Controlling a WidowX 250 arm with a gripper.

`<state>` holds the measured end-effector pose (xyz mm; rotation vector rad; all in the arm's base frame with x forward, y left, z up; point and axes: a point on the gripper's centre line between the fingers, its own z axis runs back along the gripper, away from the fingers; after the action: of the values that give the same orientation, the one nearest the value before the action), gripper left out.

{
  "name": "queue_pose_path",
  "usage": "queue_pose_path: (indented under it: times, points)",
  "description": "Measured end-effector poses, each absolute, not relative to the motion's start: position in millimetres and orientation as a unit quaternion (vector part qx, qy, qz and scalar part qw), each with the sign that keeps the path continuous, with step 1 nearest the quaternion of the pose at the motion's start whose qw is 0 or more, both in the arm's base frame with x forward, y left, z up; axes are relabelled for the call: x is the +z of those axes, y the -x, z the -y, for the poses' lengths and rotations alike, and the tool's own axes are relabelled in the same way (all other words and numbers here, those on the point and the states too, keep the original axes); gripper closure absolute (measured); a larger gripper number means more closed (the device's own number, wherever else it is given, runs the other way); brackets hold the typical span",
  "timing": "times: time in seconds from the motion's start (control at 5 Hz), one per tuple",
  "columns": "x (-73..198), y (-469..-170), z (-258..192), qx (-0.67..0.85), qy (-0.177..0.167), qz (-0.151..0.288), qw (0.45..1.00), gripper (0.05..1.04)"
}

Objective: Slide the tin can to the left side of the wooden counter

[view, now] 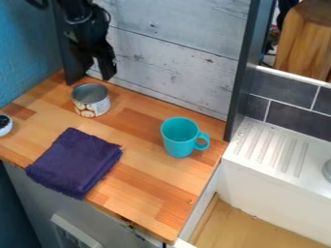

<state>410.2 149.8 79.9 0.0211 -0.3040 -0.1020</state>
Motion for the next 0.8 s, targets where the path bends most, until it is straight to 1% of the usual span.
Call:
queue_pose_path:
  times: [0.2,0.4,0.6,0.8]
  points:
    - [73.6,-414.4,-151.2,-0.043,-0.012,0.154,0.987,0.082]
    - [61.3,-418.5,-156.1,-0.041,-0.016,0.146,0.988,0.082]
    - [49.6,-418.9,-156.0,-0.039,-0.012,0.14,0.989,0.082]
    - [43.4,-420.6,-156.6,-0.034,-0.011,0.14,0.99,0.082]
